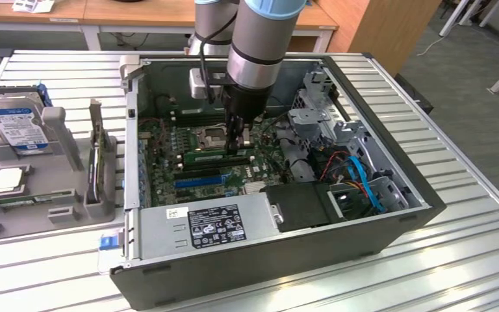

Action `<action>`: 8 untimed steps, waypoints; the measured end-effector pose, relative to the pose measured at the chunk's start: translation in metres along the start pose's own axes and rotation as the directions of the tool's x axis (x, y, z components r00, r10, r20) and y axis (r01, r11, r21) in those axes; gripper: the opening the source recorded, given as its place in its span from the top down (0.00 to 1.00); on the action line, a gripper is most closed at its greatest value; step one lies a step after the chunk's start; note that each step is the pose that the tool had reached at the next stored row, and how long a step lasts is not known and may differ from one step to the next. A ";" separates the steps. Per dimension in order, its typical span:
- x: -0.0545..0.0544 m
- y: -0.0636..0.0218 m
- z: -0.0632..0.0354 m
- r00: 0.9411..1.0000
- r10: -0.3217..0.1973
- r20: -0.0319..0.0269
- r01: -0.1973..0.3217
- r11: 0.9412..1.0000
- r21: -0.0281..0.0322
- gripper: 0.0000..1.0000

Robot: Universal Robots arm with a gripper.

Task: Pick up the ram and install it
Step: 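Insert the ram into the slot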

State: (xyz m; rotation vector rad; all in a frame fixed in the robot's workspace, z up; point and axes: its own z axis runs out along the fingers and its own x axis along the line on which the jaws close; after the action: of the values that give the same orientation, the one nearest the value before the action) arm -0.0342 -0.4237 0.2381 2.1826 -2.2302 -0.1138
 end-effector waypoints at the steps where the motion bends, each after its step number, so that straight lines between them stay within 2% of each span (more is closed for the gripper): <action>1: 0.000 0.0000 0.0000 1.000 0.000 0.000 0.000 1.000 0.000 0.88; 8: 0.000 -0.0001 0.0012 1.000 0.000 0.000 0.000 1.000 0.000 0.88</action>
State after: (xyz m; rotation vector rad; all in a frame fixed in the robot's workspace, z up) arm -0.0342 -0.4237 0.2369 2.1826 -2.2303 -0.1139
